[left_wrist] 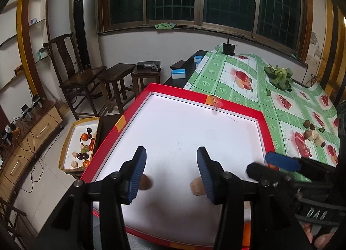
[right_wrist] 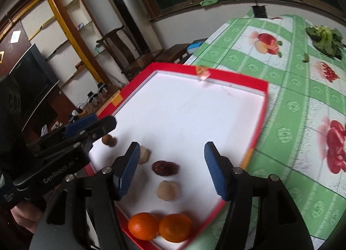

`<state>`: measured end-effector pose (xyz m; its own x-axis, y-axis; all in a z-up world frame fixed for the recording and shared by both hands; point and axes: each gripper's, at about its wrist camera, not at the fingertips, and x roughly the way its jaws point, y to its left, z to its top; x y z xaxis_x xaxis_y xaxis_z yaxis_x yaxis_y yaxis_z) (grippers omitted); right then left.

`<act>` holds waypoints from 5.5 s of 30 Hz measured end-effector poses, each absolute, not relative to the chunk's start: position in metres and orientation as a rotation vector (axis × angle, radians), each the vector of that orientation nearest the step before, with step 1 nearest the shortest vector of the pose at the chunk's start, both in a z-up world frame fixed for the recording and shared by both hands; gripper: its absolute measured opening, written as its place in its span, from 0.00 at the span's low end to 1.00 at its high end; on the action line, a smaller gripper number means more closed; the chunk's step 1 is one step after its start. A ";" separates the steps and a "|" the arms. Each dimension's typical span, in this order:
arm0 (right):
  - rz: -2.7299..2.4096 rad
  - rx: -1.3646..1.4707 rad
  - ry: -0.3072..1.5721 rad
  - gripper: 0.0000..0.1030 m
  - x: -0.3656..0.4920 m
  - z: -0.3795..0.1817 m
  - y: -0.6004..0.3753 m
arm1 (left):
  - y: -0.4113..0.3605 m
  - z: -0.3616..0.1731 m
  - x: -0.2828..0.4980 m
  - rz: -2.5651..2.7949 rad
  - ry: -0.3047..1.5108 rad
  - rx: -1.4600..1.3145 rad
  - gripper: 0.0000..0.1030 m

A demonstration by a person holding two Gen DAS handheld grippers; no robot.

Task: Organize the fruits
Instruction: 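Open both grippers to drop the red date and brown fruit into the tray, then move both open grippers back over the remaining items on the table, then grasp a pale round cake with the right gripper while the left gripper grasps a brown round fruit, then carry the pale cake and brown fruit over the red-rimmed tray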

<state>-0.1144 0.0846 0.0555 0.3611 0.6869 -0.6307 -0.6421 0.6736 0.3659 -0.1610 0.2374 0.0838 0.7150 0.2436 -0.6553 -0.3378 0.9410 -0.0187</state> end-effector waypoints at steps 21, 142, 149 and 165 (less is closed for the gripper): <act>0.337 0.177 0.865 0.61 -0.042 0.036 -0.135 | 0.137 0.109 -0.145 0.099 0.688 0.028 0.49; 0.920 0.211 0.724 0.29 -0.153 0.067 0.020 | 0.166 0.124 -0.191 0.232 0.544 0.024 0.21; 0.936 0.180 0.741 0.29 -0.159 0.063 0.036 | 0.179 0.118 -0.191 0.247 0.552 0.012 0.21; 0.953 0.145 0.785 0.29 -0.160 0.052 0.055 | 0.196 0.106 -0.189 0.262 0.582 0.002 0.21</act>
